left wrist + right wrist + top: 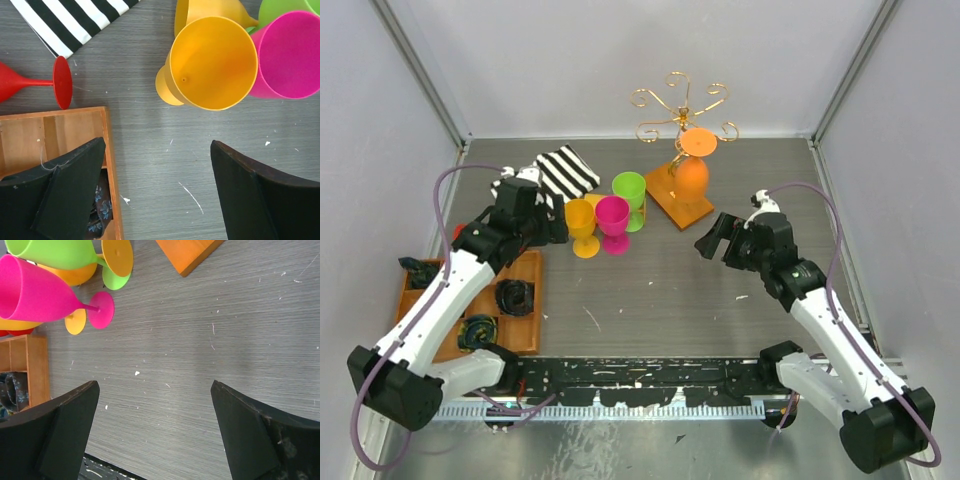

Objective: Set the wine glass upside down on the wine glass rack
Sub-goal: Pick up the wine glass at the center of the board.

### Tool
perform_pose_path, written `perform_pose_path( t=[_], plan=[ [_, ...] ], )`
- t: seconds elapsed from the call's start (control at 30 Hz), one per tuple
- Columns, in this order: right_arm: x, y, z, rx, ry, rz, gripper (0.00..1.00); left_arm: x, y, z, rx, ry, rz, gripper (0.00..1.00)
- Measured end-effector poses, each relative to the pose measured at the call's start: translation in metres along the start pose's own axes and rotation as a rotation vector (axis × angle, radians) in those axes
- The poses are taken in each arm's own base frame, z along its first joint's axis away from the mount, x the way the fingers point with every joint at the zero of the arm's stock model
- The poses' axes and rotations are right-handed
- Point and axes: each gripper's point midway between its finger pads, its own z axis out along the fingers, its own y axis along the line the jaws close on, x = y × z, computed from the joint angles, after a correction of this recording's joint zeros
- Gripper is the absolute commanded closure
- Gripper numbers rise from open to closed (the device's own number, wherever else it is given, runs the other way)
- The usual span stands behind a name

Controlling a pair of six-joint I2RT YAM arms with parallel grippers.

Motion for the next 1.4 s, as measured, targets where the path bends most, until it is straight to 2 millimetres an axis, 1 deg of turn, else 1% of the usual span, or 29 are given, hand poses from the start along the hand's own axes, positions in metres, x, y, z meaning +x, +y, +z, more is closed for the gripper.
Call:
perform_pose_path(
  t=[0.07,0.13,0.27,0.37,0.47,0.57,0.8,0.93,1.03,1.2,1.37,1.4],
  plan=[
    [-0.002,0.001,-0.004,-0.008,-0.014,-0.010,0.00,0.000,0.000,0.005,-0.007,0.009,0.003,0.17],
    [-0.005,0.004,-0.009,-0.020,-0.030,-0.023,0.00,-0.002,0.000,0.012,-0.023,0.009,0.003,0.21],
    [-0.004,0.006,-0.012,-0.039,-0.033,-0.038,0.00,-0.009,-0.001,0.025,-0.046,0.010,0.005,0.23],
    [0.006,0.002,-0.009,-0.040,-0.003,-0.037,0.00,-0.016,-0.004,0.035,-0.056,0.011,0.002,0.26],
    [0.017,-0.003,-0.006,-0.035,0.028,-0.033,0.00,-0.022,-0.007,0.048,-0.066,0.016,-0.001,0.33],
    [0.021,-0.005,-0.005,-0.033,0.038,-0.030,0.00,-0.024,-0.007,0.059,-0.082,0.025,-0.002,0.36],
    [0.023,-0.006,-0.005,-0.036,0.041,-0.029,0.00,-0.018,-0.003,0.078,-0.124,0.060,0.005,0.56],
    [0.024,-0.005,-0.005,-0.042,0.045,-0.029,0.00,-0.019,-0.002,0.087,-0.142,0.071,0.009,0.67],
    [0.025,-0.005,-0.004,-0.046,0.048,-0.029,0.00,-0.020,-0.001,0.089,-0.153,0.072,0.013,0.73],
    [0.029,-0.006,-0.003,-0.046,0.058,-0.026,0.00,-0.021,0.003,0.087,-0.171,0.066,0.015,0.87],
    [0.028,-0.005,-0.003,-0.050,0.053,-0.027,0.00,-0.028,0.006,0.077,-0.179,0.032,0.014,1.00],
    [0.028,-0.005,-0.003,-0.051,0.053,-0.027,0.00,-0.028,0.008,0.074,-0.184,0.028,0.014,1.00]
  ],
)
